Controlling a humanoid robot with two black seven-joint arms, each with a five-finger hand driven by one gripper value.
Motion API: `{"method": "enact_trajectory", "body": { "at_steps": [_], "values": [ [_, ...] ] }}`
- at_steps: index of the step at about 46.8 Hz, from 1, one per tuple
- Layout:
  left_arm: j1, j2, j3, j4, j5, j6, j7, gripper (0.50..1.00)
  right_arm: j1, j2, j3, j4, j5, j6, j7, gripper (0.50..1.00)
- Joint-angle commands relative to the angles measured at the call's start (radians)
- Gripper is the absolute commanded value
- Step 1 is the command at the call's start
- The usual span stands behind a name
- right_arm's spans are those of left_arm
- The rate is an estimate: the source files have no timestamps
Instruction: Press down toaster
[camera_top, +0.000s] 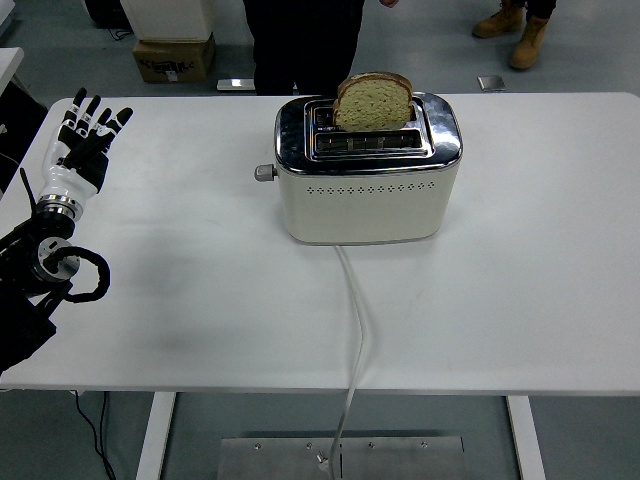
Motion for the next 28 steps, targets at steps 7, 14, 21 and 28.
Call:
{"method": "enact_trajectory", "body": {
  "at_steps": [7,14,21,28],
  "values": [
    [0.001,0.011,0.0,-0.001,0.002,0.004,0.0,1.0,0.0,0.0,0.0,0.0,0.001,0.0,0.0,1.0],
    [-0.003,0.028,0.002,-0.001,0.017,0.012,0.0,1.0,0.0,0.0,0.001,0.001,-0.001,0.0,0.0,1.0],
    [-0.006,0.081,0.008,-0.001,0.042,0.006,0.002,1.0,0.0,0.0,0.001,0.0,-0.001,0.0,0.0,0.998],
    [-0.012,0.1,0.009,-0.001,0.144,0.003,0.002,1.0,0.0,0.0,0.001,0.001,0.001,0.0,0.0,1.0]
  ]
}}
